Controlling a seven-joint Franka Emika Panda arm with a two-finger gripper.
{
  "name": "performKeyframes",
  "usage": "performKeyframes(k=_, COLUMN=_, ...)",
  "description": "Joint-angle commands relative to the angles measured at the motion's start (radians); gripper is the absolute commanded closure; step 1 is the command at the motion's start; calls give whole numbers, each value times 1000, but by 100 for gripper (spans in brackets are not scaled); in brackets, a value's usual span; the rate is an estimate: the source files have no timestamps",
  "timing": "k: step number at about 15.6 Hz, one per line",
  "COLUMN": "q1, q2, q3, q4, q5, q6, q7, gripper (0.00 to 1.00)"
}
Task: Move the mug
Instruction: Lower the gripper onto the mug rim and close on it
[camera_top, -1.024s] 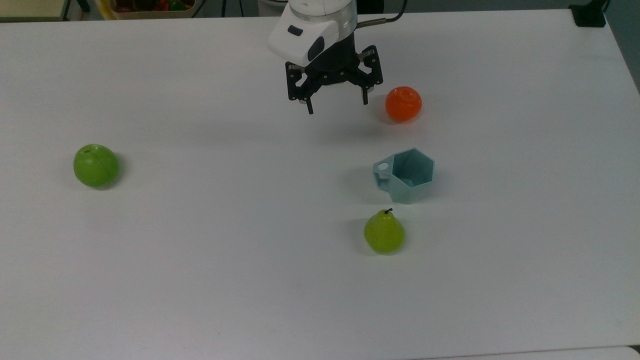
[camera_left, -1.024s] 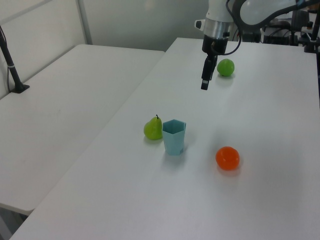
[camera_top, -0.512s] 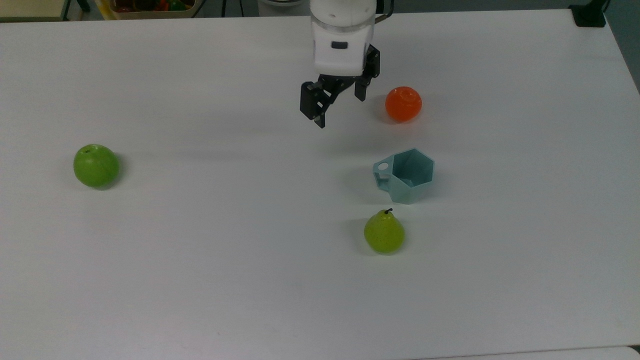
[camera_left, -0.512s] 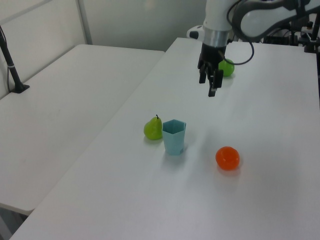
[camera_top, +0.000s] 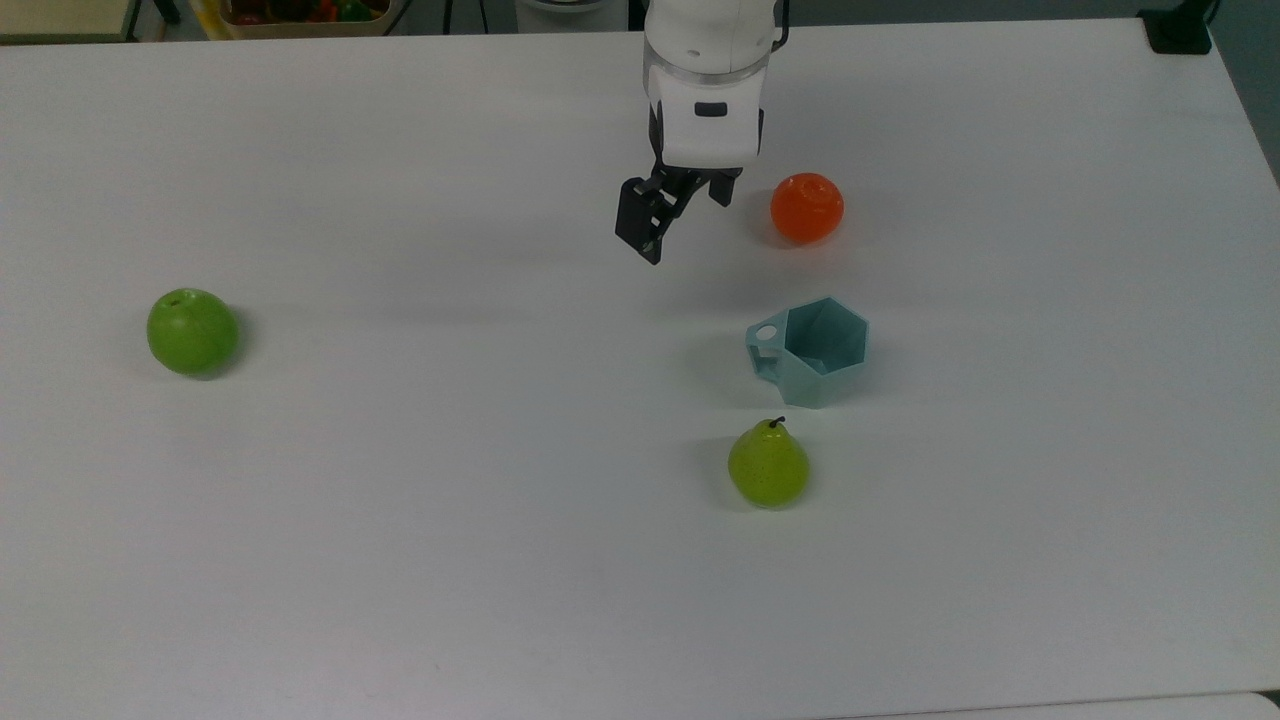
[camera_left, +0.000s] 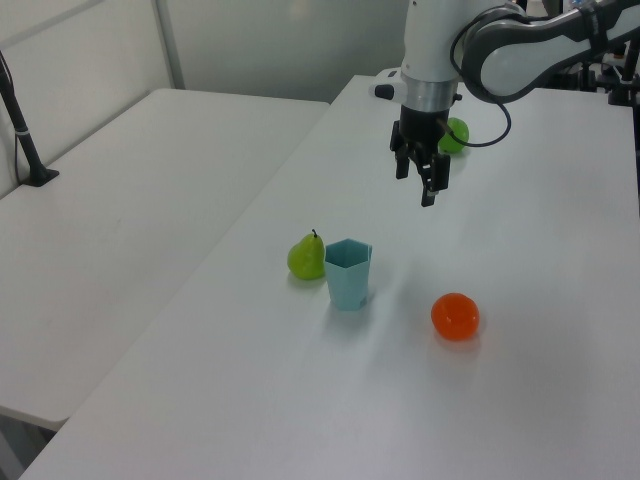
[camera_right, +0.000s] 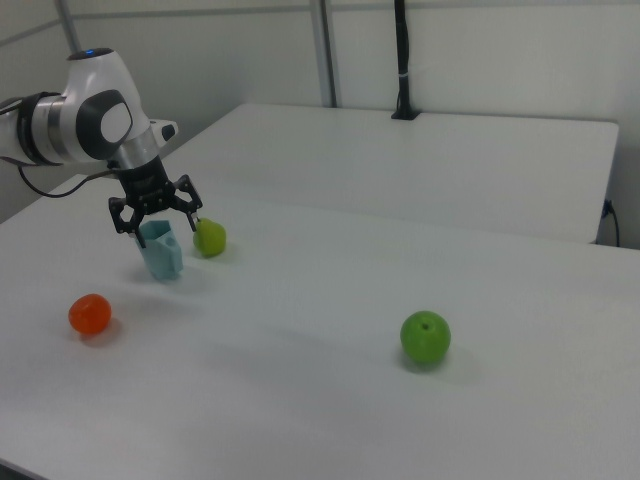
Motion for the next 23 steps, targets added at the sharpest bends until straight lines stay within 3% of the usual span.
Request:
performKeyframes(k=1, q1=3, q2=7, q3=-1, q4=13, q5=-31, q6=-28, q7=-43, gripper=10)
performKeyframes(k=5, q1=2, q2=84, q3=18, q4=75, q5=-20, q6=-23, q7=-40, gripper=29)
performKeyframes(k=18, q1=43, q2=188, q3=35, q4=99, q5=-30, q6=218, q7=-43, gripper=29)
performKeyframes(k=23, q1=54, q2=249, q3=36, q4=135, q5=-53, q6=267, q7=-42, gripper=40)
